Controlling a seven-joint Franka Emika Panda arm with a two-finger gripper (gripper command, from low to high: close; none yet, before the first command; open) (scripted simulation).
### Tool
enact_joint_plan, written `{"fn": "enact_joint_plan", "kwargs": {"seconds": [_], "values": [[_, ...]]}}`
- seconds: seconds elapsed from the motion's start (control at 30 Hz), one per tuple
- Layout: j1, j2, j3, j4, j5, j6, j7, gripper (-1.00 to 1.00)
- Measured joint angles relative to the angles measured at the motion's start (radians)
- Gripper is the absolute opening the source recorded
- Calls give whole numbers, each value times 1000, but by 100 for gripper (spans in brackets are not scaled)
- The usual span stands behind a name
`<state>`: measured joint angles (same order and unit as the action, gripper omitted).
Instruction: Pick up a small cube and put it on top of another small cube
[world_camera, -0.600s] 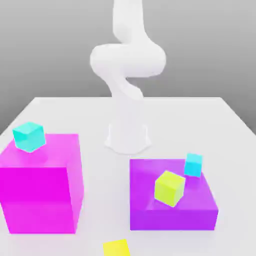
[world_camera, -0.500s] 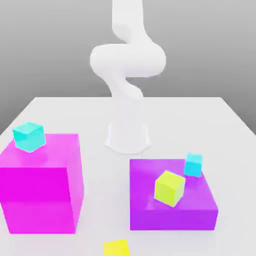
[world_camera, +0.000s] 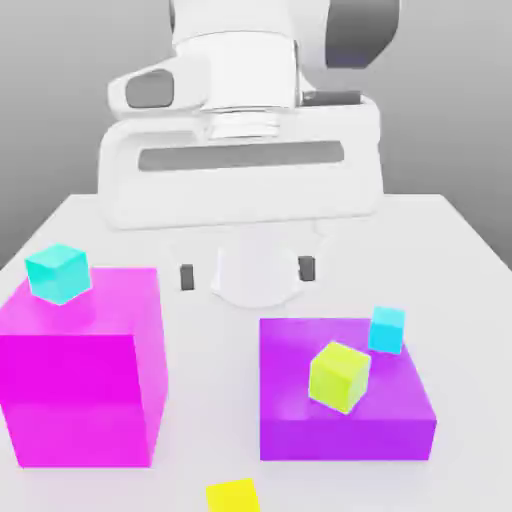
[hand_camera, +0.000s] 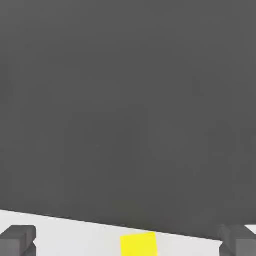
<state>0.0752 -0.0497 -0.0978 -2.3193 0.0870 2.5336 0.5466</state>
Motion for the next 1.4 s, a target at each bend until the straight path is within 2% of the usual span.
{"fn": "enact_joint_plan", "kwargs": {"seconds": [0.33, 0.47, 0.5, 0.7, 1.0, 1.4], "values": [[-13, 358, -2, -8, -12, 119, -82, 0], [-30, 503, 18, 15, 6, 223, -102, 0], [-34, 531, 23, 20, 10, 245, -106, -100], [-37, 544, 26, 23, 11, 255, -106, -100], [-49, 269, -40, -24, -32, 28, -76, -100], [-242, -157, -142, -80, -144, -333, -1, -100]]}}
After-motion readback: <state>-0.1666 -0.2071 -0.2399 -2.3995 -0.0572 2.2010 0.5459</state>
